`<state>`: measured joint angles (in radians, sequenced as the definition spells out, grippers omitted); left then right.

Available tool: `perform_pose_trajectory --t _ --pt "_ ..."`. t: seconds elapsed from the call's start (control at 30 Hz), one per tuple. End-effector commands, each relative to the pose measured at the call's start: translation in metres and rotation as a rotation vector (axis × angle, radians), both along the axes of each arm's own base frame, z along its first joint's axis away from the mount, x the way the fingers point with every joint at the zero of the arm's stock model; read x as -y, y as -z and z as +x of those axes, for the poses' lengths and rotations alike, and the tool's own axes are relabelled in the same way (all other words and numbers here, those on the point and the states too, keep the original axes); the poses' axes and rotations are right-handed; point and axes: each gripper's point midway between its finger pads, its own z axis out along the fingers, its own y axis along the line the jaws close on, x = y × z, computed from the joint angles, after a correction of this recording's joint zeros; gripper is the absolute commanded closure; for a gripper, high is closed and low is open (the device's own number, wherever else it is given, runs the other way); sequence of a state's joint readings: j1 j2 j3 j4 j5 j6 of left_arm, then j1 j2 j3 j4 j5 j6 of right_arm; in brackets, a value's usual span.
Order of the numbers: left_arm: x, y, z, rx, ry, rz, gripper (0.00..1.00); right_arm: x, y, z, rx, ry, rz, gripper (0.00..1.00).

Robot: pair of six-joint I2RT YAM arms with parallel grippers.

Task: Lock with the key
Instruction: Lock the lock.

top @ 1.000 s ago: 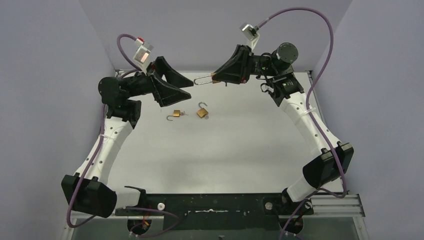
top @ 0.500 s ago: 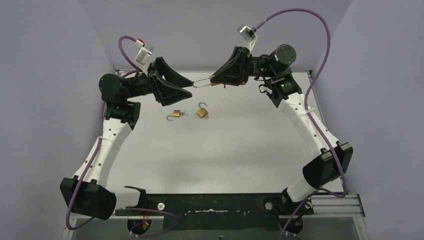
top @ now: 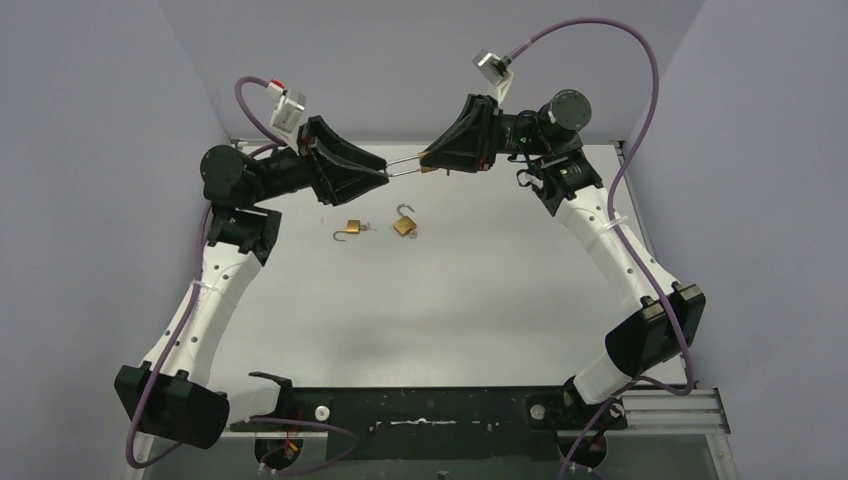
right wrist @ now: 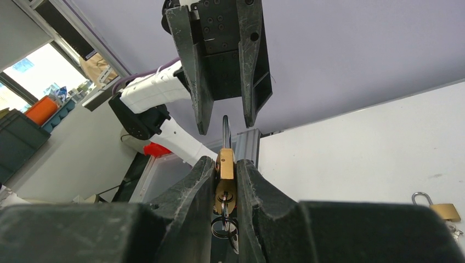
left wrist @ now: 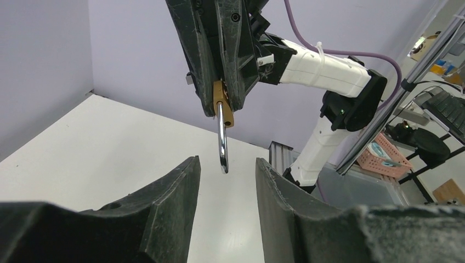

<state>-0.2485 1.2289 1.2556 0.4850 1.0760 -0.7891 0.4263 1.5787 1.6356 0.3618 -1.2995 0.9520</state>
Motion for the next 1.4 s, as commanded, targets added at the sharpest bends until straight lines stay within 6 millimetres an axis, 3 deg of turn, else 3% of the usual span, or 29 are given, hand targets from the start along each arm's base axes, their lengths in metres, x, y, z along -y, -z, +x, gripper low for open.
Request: perform_pose_trajectory --t 0.0,0.13,0.3,0.33,0.57,0.87,1.37 --pt "0.002 -0.021 -0.008 0.078 -0.002 -0.028 0.62 0.005 -0.020 -0.015 0.085 -0.007 0.042 1.00" --pt "0.003 -0.023 -0.007 0.081 -0.003 -0.032 0.67 0.004 -0.019 -0.016 0.083 -0.009 0.041 1.00" --pt "0.007 -0.025 -0.009 0.087 0.008 -0.034 0.90 0.002 -0.017 -0.016 0.077 -0.013 0.040 1.00" --pt "0.008 -0.025 -0.010 0.087 0.014 -0.036 1.00 0.001 -0.016 -0.016 0.077 -0.013 0.039 1.00" --pt "0.015 -0.028 -0.018 0.085 0.064 -0.047 1.00 -0.001 -0.017 -0.013 0.078 -0.006 0.039 1.00" --pt "0.023 -0.031 -0.020 0.062 0.094 -0.057 1.00 -0.008 -0.002 -0.006 0.108 0.072 -0.037 1.00" --pt "0.038 -0.039 -0.028 0.029 0.159 -0.115 1.00 -0.011 -0.002 0.000 0.152 0.157 -0.045 1.00"
